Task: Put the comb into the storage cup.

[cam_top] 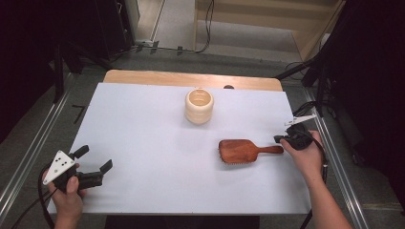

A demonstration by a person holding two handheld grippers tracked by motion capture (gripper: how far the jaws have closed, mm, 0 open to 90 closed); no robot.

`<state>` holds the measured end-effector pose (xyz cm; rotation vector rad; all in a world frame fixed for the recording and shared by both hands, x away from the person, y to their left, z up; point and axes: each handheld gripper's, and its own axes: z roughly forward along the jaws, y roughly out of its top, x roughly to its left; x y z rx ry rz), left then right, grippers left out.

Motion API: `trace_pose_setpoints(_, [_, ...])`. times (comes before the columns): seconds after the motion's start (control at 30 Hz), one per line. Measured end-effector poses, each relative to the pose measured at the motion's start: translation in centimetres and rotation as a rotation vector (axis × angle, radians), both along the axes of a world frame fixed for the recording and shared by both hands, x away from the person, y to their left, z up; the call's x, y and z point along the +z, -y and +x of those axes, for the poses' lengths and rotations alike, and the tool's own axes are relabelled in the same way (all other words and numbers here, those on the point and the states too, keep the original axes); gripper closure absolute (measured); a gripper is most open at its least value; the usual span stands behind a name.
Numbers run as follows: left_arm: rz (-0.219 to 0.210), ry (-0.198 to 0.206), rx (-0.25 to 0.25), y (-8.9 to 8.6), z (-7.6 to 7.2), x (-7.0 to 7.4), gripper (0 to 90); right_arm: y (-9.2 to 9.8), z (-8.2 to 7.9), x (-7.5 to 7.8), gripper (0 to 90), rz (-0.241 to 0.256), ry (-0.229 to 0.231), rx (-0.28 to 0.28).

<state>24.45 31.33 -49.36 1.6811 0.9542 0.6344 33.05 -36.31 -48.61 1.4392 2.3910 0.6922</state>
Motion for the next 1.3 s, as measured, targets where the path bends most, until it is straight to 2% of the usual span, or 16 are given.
trace_pose_setpoints(0.3, [0.0,0.0,0.001,0.0,0.0,0.0,0.0,-0.2,0.0,-0.5,88.0,-0.031,-0.029,0.015])
trace_pose_setpoints(0.6, [-0.002,0.0,-0.001,0.0,0.0,0.0,0.0,-0.3,-0.2,-0.8,88.0,-0.03,-0.049,0.034])
trace_pose_setpoints(1.1, [-0.003,-0.001,0.0,0.0,0.0,0.0,0.0,-0.8,-2.2,-1.1,87.9,-0.026,-0.082,0.089])
trace_pose_setpoints(1.17, [-0.003,-0.001,0.001,0.0,0.0,0.0,0.0,-0.9,-2.6,-1.1,87.9,-0.024,-0.09,0.117])
trace_pose_setpoints(1.3, [0.0,-0.001,0.002,0.0,0.0,0.0,0.0,-1.0,-2.9,-1.0,87.9,-0.029,-0.106,0.129])
